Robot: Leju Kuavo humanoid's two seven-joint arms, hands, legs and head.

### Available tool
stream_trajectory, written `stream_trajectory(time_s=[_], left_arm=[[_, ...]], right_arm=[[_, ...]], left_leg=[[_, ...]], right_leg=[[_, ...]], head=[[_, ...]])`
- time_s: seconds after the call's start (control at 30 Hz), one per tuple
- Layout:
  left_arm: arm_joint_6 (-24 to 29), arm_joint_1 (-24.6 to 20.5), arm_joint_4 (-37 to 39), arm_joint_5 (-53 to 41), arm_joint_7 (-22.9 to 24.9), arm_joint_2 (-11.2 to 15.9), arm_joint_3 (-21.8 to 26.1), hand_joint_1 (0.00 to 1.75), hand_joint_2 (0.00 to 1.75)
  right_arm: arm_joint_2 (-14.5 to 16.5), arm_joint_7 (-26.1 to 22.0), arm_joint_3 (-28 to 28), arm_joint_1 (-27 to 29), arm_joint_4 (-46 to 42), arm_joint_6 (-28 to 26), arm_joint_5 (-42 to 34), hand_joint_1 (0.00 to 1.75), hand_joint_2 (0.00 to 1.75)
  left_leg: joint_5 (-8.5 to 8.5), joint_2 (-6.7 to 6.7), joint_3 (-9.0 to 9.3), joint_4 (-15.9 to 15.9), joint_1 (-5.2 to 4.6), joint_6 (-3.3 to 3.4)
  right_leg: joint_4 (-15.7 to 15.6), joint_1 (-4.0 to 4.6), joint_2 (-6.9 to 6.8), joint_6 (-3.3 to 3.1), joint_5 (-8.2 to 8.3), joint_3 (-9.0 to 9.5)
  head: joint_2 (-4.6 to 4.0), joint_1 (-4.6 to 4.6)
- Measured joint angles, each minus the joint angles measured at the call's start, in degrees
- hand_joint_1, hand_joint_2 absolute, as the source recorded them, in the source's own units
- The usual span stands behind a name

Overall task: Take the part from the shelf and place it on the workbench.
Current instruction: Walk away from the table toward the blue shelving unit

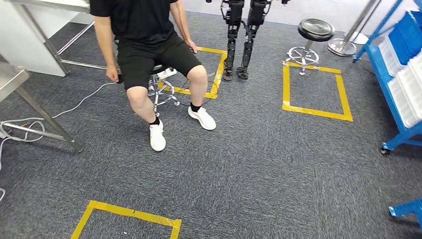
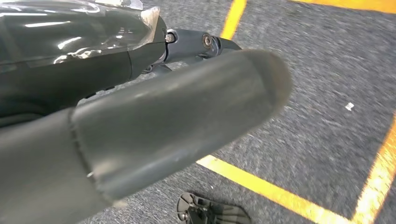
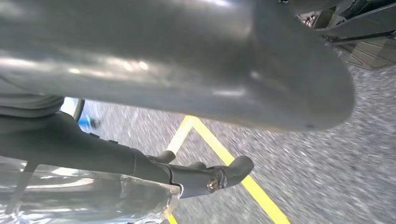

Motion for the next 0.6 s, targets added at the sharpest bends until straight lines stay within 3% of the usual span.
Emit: stream_trajectory(time_s=[0.07, 0.13, 0.2, 0.23, 0.3, 0.37, 0.43, 0.47, 0.5, 0.6], left_arm=[[-1.0, -0.1, 0.0, -0.3, -1.3, -0.1, 0.0, 0.00, 0.00], [-1.3, -0.1, 0.0, -1.0, -2.2, -0.1, -0.1, 0.00, 0.00], [-1.3, -0.2, 0.0, -1.2, -2.4, -0.2, -0.2, 0.00, 0.00], [-1.3, -0.3, 0.0, -1.3, -2.5, -0.2, -0.2, 0.00, 0.00], [-1.5, -0.4, 0.0, -1.5, -2.8, -0.3, -0.2, 0.00, 0.00], [-2.3, -0.2, 0.0, -1.9, -3.4, -0.3, -0.3, 0.00, 0.00], [-3.2, 0.0, 0.0, -2.6, -3.8, -0.2, -0.5, 0.00, 0.00], [-3.6, 0.1, 0.0, -2.9, -3.9, -0.1, -0.6, 0.00, 0.00], [-3.9, 0.1, 0.0, -3.2, -3.9, 0.0, -0.9, 0.00, 0.00], [-4.1, 0.2, 0.0, -3.9, -3.9, 0.5, -1.6, 0.00, 0.00]], right_arm=[[-0.1, 0.1, 0.0, -0.2, 0.0, 0.2, -0.4, 0.00, 0.00], [-0.2, 0.0, -0.2, -0.6, 0.0, 0.5, -0.8, 0.00, 0.00], [-0.4, 0.0, -0.4, -0.8, 0.0, 0.7, -1.0, 0.00, 0.00], [-0.5, 0.0, -0.5, -0.7, 0.0, 0.8, -1.0, 0.00, 0.00], [-0.7, 0.0, -0.6, -0.7, 0.0, 0.8, -1.3, 0.00, 0.00], [-0.7, -0.2, -0.8, -0.6, 0.0, 0.8, -2.0, 0.00, 0.00], [-0.7, -0.5, -1.3, -0.4, 0.0, 0.7, -2.9, 0.00, 0.00], [-0.6, -0.8, -1.8, -0.2, 0.0, 0.6, -3.4, 0.00, 0.00], [-0.6, -1.0, -2.2, 0.0, 0.0, 0.4, -3.7, 0.00, 0.00], [-0.5, -1.5, -3.3, 0.3, 0.0, -0.1, -4.3, 0.00, 0.00]], left_leg=[[-0.17, 1.27, 0.24, 0.0, -0.16, -0.31], [-0.51, 2.41, 0.63, 0.0, -0.38, -0.96], [-0.76, 3.50, 1.12, -0.1, -0.34, -1.68], [-1.03, 3.55, 1.29, -0.1, -0.16, -2.04], [-3.07, 1.42, 0.49, 2.5, 0.15, -2.60], [-7.08, -1.81, -2.57, 9.5, 0.26, -2.80], [-9.51, -3.13, -5.78, 16.0, 0.26, -2.84], [-9.00, -3.38, -6.28, 16.7, 0.28, -2.83], [-7.38, -3.59, -5.79, 15.2, 0.36, -2.81], [-1.36, -7.08, -2.26, 5.2, 0.96, -2.73]], right_leg=[[-8.4, 0.21, -2.53, 0.46, 2.64, 4.82], [-12.5, 0.75, -4.17, -0.01, 3.97, 6.91], [-12.7, 1.11, -3.15, -0.76, 4.27, 6.70], [-12.9, 0.73, -2.50, -1.13, 4.42, 6.81], [-13.2, 0.05, -1.26, -1.85, 4.80, 7.18], [-13.3, 0.03, -0.01, -2.35, 5.03, 7.22], [-13.2, 0.24, 1.47, -2.57, 5.08, 7.20], [-13.2, 0.28, 2.27, -2.56, 5.08, 7.29], [-13.2, 0.28, 3.07, -2.55, 5.07, 7.42], [-12.5, 0.57, 5.36, -2.22, 4.88, 7.14]], head=[[0.00, 0.06], [0.00, -0.01], [0.01, -0.07], [0.00, -0.08], [-0.01, -0.20], [-0.01, -0.35], [-0.01, -0.34], [-0.01, -0.36], [-0.01, -0.37], [0.00, -0.32]])
